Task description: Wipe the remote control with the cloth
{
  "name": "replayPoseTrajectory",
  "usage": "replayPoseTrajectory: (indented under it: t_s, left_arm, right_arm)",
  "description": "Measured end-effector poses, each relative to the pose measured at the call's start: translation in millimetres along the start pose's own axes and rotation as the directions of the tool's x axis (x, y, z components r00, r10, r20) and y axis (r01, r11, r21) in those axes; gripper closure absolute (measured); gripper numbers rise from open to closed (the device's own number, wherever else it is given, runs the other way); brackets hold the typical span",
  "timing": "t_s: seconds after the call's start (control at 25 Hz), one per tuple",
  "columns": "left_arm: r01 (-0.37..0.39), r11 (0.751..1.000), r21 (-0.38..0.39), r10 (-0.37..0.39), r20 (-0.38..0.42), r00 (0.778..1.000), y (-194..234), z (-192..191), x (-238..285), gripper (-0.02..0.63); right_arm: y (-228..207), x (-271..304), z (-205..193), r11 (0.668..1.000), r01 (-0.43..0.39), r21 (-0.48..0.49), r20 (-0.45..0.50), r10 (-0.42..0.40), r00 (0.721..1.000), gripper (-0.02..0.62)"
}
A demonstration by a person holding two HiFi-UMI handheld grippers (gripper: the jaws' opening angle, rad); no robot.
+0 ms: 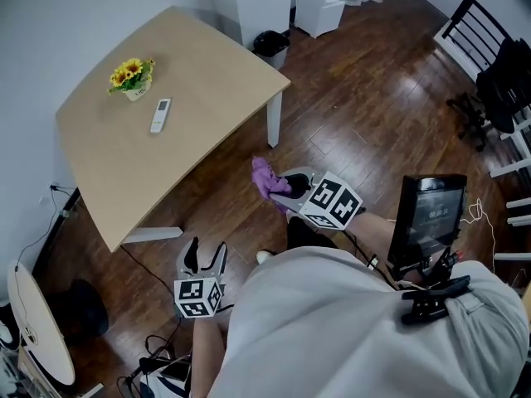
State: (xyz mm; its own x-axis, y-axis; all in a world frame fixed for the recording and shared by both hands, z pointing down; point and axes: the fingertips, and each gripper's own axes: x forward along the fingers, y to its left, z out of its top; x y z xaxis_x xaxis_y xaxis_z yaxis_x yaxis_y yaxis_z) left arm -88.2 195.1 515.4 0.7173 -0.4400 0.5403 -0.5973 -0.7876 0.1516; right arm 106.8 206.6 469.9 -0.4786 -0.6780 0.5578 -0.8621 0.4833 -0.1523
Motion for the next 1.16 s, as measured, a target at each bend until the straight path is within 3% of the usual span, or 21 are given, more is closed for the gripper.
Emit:
replayPoseTrajectory:
  t_s: [0.4,1.16]
  left_arm:
    - [0.004,1.0,0.011,-0.004,-0.004,1.0,-8,-1,-5,0.275]
    - [-0.035,0.999,-0.006,0.035,-0.002,0.999,22,-9,-27,0.275]
  right_arm:
    - [6,-8,-1,1.0,0.0,-0.023,-0.014,-0.001,1.0,0.471]
    - [25,21,18,0.997,-0.038,-0.063,-0.033,0.036,0.999,0.471]
